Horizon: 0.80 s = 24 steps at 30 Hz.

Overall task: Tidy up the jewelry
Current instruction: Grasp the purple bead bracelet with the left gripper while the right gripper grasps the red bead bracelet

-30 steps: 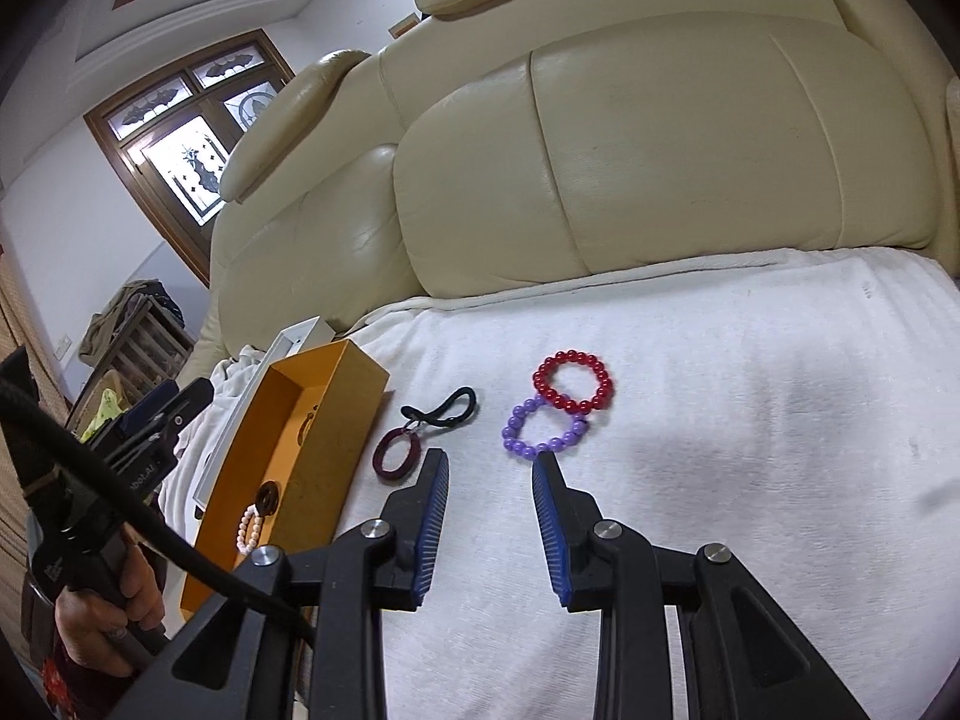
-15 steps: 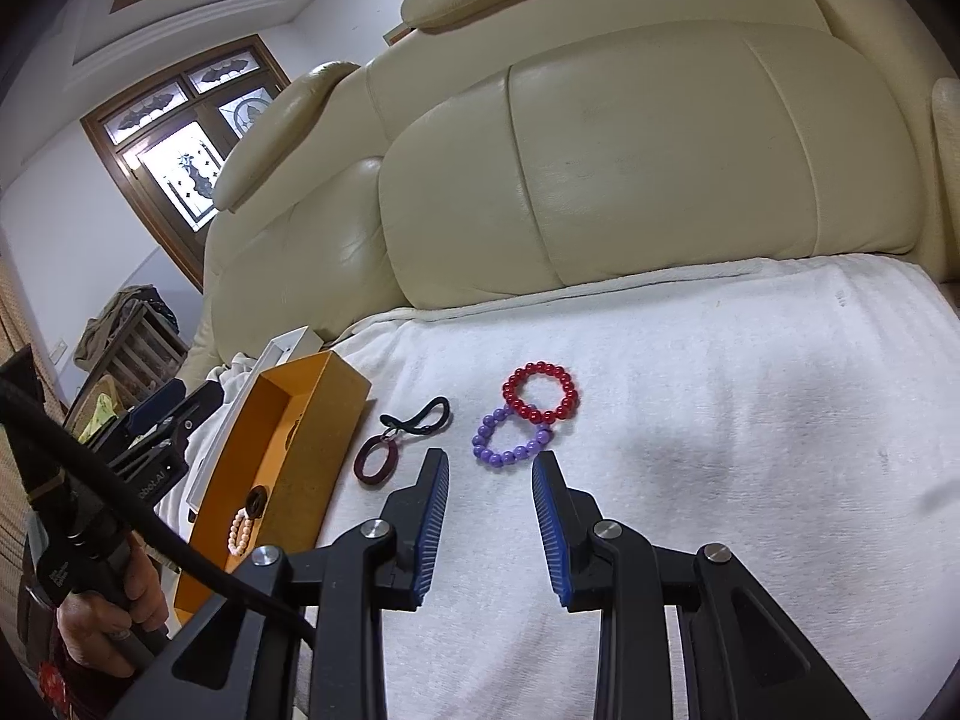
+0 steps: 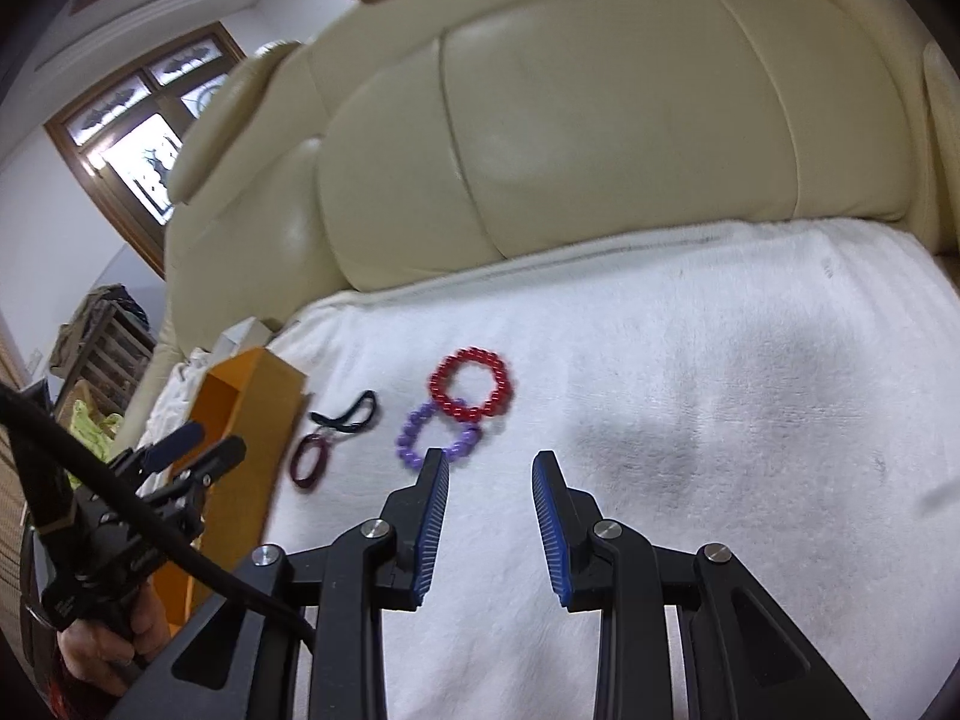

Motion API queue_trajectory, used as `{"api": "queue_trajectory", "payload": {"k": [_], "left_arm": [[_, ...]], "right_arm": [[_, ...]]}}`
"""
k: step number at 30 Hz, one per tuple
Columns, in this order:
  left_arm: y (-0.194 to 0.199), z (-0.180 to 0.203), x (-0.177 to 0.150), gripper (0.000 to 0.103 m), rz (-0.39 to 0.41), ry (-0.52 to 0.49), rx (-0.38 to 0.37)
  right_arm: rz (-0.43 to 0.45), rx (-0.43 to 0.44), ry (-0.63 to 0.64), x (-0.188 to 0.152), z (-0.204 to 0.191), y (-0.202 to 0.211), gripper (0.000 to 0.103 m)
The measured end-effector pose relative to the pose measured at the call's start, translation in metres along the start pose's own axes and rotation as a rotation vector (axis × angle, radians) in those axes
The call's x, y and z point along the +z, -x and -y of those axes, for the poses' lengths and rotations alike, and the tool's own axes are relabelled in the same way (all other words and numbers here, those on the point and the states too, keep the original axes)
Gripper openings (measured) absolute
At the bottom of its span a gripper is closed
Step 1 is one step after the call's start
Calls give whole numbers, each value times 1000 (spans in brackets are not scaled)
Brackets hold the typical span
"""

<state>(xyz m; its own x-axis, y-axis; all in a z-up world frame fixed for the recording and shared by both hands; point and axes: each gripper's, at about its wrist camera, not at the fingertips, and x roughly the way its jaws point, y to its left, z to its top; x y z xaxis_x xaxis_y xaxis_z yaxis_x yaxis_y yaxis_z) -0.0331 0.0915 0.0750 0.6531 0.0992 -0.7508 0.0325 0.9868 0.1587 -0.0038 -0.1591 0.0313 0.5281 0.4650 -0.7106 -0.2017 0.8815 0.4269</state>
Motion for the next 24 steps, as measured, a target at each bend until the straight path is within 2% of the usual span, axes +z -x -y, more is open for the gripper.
{"api": "queue_trajectory", "payload": {"k": [8, 13, 19, 22, 24], "left_arm": [[-15, 9, 1, 60, -36, 0, -43], [-21, 13, 2, 60, -47, -15, -45], [-25, 11, 3, 60, -53, -2, -51], [-27, 11, 4, 60, -57, -2, -57], [-28, 11, 5, 60, -55, -4, -68]], "right_arm": [[-51, -17, -13, 16, -2, -48, 32], [-57, -70, -44, 31, -2, -74, 32], [-78, -158, 17, 40, -17, -102, 31], [-68, -207, 56, 39, -22, -112, 23], [-62, -254, 112, 37, -28, -114, 10]]}}
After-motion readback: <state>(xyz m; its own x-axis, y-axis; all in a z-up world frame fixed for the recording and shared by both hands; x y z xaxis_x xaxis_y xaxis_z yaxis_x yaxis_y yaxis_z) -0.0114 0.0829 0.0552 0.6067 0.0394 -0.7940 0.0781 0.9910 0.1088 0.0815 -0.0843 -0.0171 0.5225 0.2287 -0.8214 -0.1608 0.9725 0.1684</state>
